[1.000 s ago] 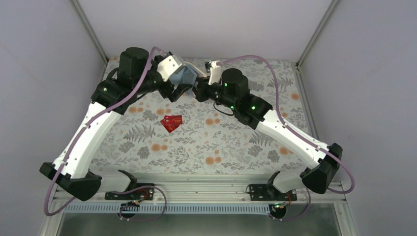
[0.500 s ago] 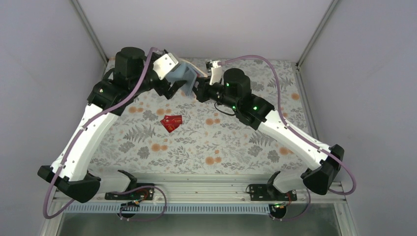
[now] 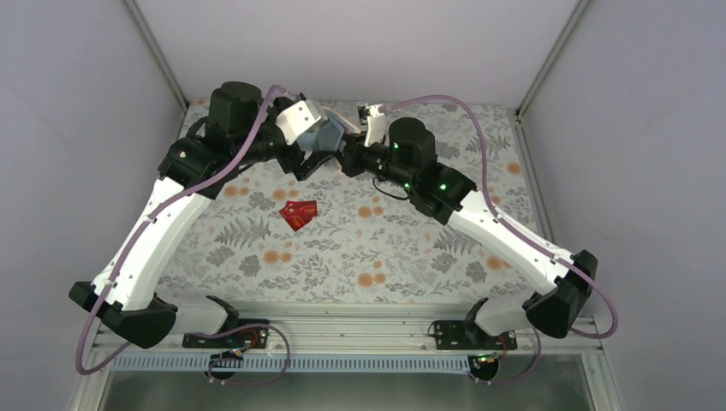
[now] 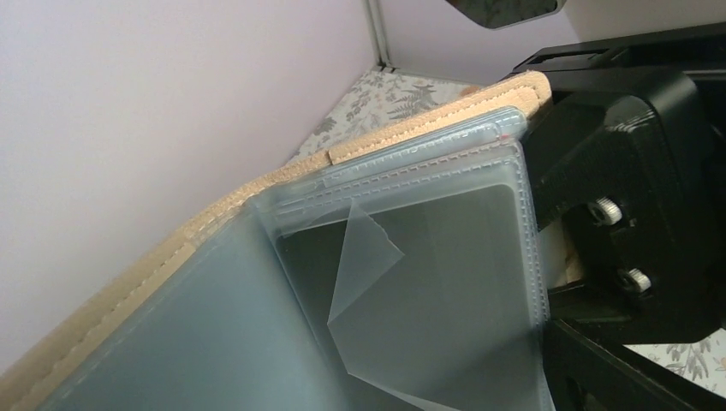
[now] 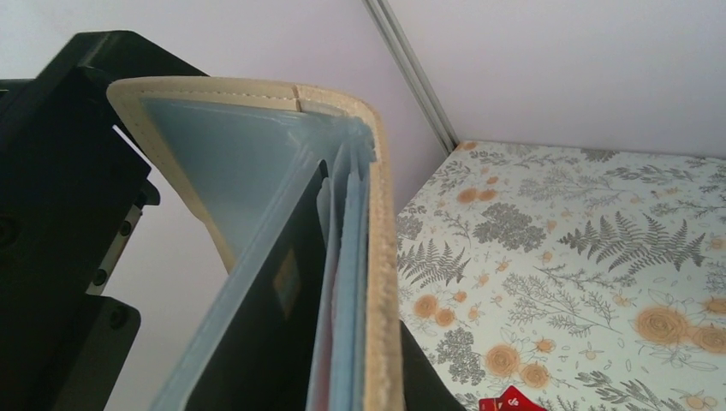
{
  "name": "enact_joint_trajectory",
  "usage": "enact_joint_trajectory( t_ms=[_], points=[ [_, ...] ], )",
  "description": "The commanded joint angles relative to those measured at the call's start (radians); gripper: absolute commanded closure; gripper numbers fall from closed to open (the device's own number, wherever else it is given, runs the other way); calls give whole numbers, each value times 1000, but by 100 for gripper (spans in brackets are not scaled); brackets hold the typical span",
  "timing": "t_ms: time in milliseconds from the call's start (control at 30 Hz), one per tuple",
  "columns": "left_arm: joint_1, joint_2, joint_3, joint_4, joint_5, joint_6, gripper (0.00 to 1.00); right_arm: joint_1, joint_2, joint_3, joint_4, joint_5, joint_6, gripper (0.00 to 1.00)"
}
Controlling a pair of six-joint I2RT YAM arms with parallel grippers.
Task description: Take the credit cards out of the card holder
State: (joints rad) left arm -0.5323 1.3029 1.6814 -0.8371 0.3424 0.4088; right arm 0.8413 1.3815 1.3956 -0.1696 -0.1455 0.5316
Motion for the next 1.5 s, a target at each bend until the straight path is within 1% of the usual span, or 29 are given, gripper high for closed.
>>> enact_joint_trajectory(
  t_ms=[0,167,367,633,867,1033,1100,1333,1467],
  points=[
    [-15,26,29,0,-85,20,0,5,9,46,62,-30,11,96],
    [-16,39,11,19,-148,21,0,5,11,45,69,-42,17,96],
    [-15,62,15,37,-304,22,0,5,-5,40,67,-31,16,96],
    [-15,69,46,38,-434,0,0,-3,-15,34,61,-14,5,96],
    [-14,56,64,32,-433,-19,0,-26,-16,25,59,-36,6,96],
    [-14,37,43,29,-375,-15,0,-40,-21,5,82,-75,11,96],
    [-14,32,33,30,-356,-16,2,-44,-21,0,90,-87,9,96],
    [-12,16,19,41,-354,-13,13,-54,-28,-6,119,-166,-15,96],
    [-8,2,30,37,-358,-16,14,-62,-44,-25,144,-227,-58,96]
  ],
)
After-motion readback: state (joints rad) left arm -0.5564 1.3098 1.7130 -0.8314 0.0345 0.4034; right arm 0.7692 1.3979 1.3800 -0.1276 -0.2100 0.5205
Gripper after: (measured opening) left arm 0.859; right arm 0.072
